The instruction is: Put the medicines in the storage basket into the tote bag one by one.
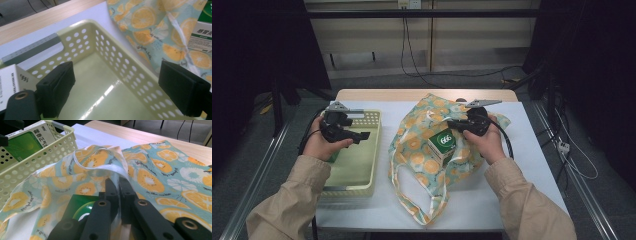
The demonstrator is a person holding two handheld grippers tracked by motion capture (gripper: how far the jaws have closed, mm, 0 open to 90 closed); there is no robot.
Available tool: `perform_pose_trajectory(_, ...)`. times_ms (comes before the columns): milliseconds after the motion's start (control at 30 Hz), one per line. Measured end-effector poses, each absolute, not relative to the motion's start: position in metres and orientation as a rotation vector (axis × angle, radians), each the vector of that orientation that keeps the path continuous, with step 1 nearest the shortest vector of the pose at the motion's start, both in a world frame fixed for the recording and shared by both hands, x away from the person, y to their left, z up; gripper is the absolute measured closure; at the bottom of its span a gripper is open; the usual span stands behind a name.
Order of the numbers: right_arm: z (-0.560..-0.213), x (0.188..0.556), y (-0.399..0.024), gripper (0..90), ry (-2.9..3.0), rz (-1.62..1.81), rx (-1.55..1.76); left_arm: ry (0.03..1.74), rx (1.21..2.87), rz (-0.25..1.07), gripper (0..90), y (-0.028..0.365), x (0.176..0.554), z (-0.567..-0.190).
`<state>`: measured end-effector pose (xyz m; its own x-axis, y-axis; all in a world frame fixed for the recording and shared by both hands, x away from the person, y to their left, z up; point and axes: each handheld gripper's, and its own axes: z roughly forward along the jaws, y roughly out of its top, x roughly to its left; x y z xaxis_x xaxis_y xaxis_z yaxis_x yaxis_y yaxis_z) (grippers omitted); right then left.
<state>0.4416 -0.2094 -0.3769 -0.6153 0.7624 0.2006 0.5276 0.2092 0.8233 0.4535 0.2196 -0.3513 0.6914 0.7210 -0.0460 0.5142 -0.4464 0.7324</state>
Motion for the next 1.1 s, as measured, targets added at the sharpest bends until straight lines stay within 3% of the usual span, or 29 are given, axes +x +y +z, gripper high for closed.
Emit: perform_pose_trajectory(1100, -0.377, 0.441, -0.216, 87.6, 2.235, 1.363, 1.233, 1.181, 2.096, 0.526, 15.3, 0.284, 0.470, -0.363)
